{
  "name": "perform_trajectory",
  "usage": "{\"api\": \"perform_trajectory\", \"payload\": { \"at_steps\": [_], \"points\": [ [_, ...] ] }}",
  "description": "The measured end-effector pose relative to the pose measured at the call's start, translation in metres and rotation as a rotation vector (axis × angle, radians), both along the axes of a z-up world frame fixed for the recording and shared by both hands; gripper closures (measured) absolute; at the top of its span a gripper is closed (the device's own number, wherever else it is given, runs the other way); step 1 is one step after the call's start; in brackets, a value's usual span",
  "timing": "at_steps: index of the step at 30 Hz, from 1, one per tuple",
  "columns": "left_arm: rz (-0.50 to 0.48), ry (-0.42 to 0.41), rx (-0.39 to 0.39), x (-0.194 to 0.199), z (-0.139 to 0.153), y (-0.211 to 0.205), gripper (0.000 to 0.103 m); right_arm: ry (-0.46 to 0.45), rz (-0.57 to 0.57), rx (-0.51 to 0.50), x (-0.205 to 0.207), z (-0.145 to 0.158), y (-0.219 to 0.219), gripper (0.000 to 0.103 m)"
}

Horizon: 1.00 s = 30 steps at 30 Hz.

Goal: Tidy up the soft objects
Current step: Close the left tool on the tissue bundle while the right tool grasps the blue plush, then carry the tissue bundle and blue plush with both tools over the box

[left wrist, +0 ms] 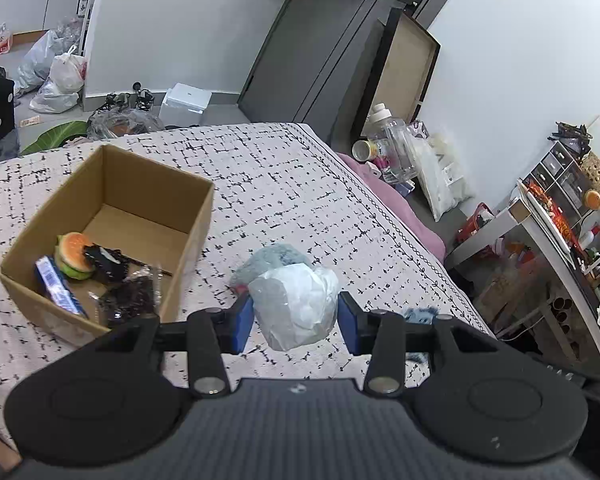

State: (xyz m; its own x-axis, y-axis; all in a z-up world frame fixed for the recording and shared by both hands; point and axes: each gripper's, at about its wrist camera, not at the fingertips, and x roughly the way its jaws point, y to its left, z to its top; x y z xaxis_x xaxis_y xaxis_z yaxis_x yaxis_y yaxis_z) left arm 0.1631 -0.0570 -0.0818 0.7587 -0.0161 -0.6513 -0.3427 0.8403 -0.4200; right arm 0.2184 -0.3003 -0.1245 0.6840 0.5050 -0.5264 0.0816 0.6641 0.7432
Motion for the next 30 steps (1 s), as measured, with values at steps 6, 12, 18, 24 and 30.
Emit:
{"api": "perform_trajectory", "payload": {
  "at_steps": [6, 12, 18, 24, 30],
  "points": [
    [0.004, -0.013, -0.012, -0.015, 0.010, 0.019, 0.060, -0.034, 0.024, -0.019, -0.009, 0.018, 0.023, 0.098],
    [0.015, -0.026, -0.023, -0.029, 0.016, 0.040, 0.060, -0.048, 0.047, -0.031, -0.020, 0.028, 0.047, 0.099],
    [0.026, -0.033, -0.038, -0.039, 0.018, 0.060, 0.060, -0.063, 0.071, -0.053, -0.027, 0.035, 0.068, 0.098],
    [0.047, -0.026, -0.061, -0.047, 0.014, 0.082, 0.060, -0.068, 0.102, -0.083, -0.030, 0.038, 0.095, 0.098],
    [0.071, -0.017, -0.083, -0.049, 0.008, 0.107, 0.060, -0.069, 0.134, -0.110, -0.030, 0.040, 0.122, 0.098]
  ]
}}
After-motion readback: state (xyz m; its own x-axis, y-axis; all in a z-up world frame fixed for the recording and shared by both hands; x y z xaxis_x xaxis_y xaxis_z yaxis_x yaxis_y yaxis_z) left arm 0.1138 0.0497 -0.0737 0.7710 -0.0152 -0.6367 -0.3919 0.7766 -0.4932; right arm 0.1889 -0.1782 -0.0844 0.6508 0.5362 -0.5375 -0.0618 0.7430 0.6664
